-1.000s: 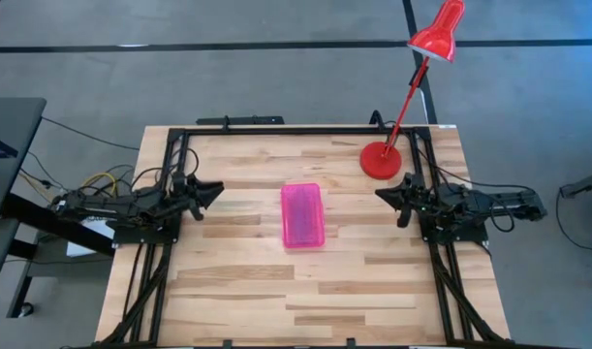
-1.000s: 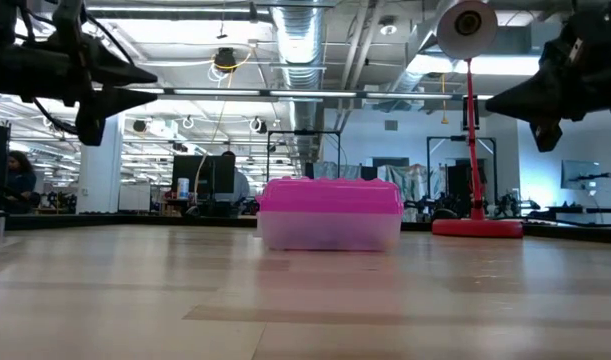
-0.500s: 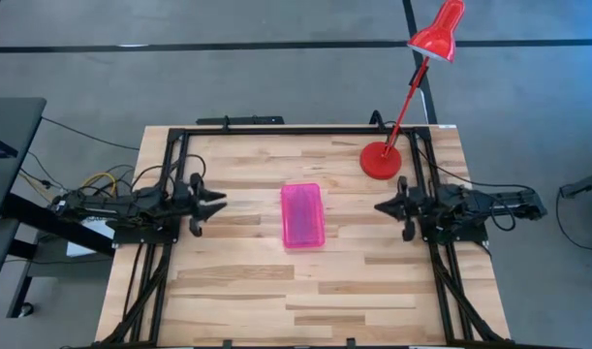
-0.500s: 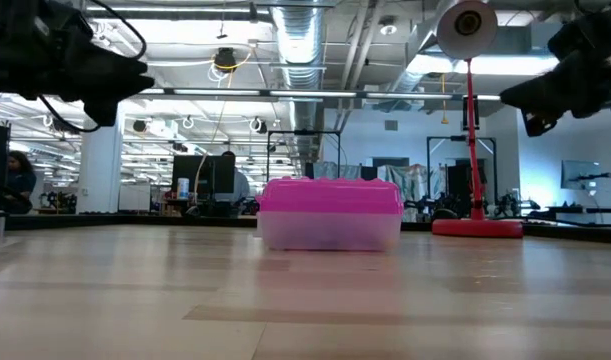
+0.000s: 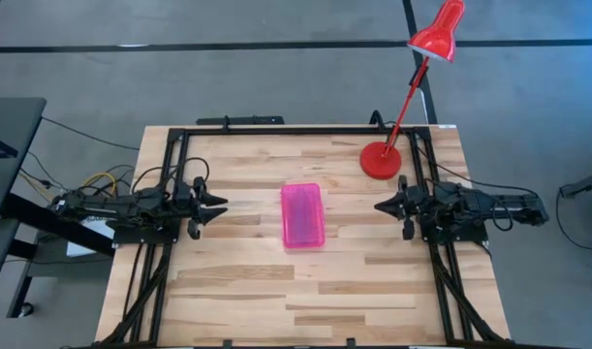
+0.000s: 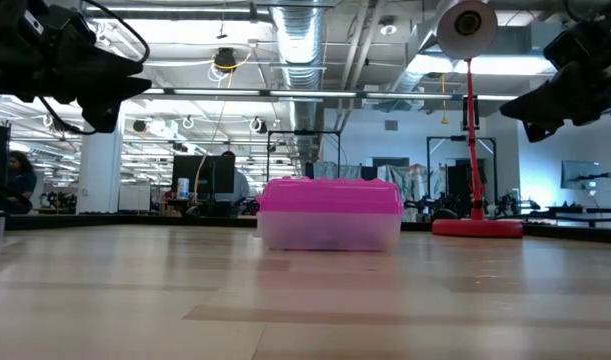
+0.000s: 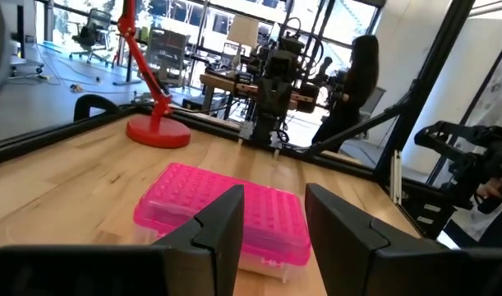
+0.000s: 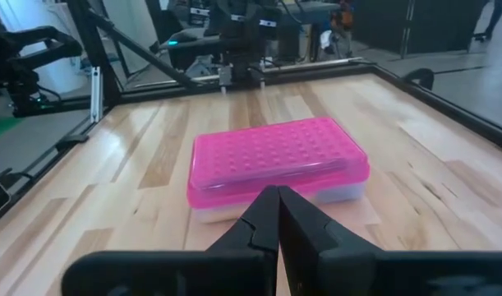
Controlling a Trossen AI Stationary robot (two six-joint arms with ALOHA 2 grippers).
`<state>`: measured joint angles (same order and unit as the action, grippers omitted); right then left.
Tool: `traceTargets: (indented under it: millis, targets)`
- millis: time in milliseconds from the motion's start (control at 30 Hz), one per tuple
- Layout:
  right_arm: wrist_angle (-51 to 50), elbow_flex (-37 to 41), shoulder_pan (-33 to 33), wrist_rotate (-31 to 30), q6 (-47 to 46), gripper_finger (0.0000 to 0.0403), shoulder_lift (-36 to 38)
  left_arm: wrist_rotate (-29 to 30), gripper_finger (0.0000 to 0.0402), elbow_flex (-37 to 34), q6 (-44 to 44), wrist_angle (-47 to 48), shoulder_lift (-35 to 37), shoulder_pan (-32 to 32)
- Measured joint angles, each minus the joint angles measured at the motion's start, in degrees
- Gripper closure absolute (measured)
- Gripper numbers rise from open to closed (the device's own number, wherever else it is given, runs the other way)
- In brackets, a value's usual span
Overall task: Pick & place school supplies into a supply box
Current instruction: Return to Home Position
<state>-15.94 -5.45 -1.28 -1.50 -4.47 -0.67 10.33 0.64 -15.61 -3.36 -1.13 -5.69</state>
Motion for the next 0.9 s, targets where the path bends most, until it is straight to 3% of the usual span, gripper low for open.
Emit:
traceTargets:
  millis: [900]
  targets:
    - [0.09, 0.0, 0.68, -0.03, -0.5, 0.0403, 0.0, 0.1, 0.0276, -0.02, 0.21, 0.17, 0.0, 0.0]
